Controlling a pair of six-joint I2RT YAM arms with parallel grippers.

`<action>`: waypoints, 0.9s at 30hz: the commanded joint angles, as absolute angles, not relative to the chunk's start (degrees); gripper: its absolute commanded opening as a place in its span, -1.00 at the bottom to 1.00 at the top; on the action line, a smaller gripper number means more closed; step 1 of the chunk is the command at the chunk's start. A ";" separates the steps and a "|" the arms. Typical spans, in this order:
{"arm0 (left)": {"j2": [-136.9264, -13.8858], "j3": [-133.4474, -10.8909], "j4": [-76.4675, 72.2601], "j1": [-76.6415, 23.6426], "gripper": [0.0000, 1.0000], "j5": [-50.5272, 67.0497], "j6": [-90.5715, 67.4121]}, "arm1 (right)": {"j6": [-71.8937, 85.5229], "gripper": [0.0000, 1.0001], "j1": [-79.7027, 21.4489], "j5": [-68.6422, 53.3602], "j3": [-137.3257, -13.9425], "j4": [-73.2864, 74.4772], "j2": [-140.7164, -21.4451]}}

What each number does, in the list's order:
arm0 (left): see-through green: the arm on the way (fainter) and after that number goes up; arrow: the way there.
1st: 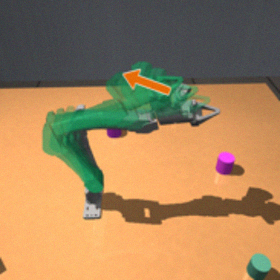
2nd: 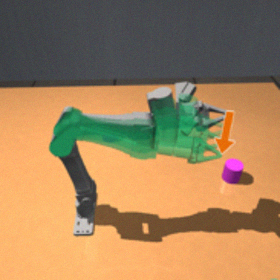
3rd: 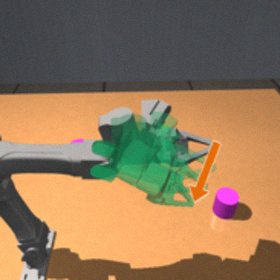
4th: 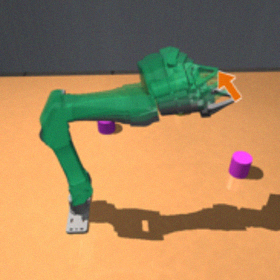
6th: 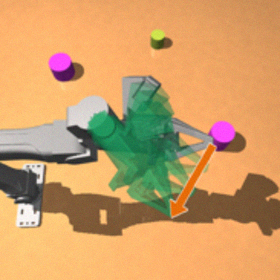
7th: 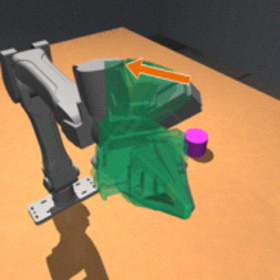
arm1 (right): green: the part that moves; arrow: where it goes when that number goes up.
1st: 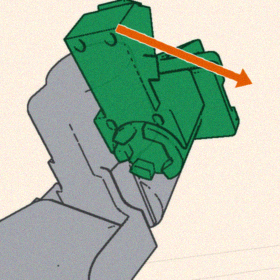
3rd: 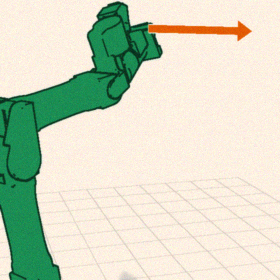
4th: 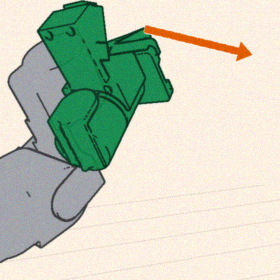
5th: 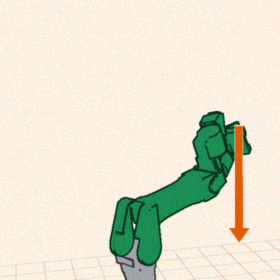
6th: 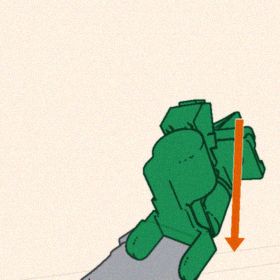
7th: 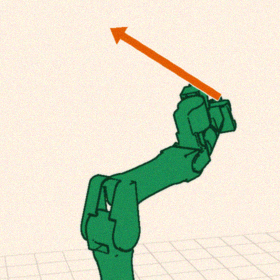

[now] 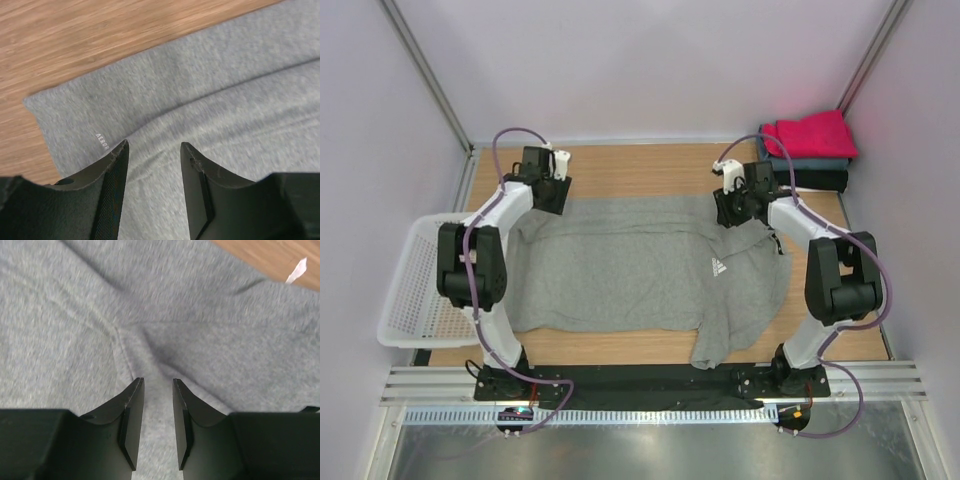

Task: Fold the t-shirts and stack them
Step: Fold the tshirt

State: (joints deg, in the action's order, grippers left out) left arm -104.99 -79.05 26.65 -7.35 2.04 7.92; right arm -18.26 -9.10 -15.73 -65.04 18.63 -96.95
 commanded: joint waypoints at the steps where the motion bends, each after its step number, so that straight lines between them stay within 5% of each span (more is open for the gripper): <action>1: -110.37 -81.03 27.25 -6.86 -0.06 -1.40 7.65 | -15.56 -0.28 -8.35 -14.50 -68.37 14.60 -100.80; 27: -129.46 -101.06 34.36 -6.07 -0.07 -7.38 6.68 | -8.53 -0.25 -5.36 -9.41 -90.87 25.48 -127.96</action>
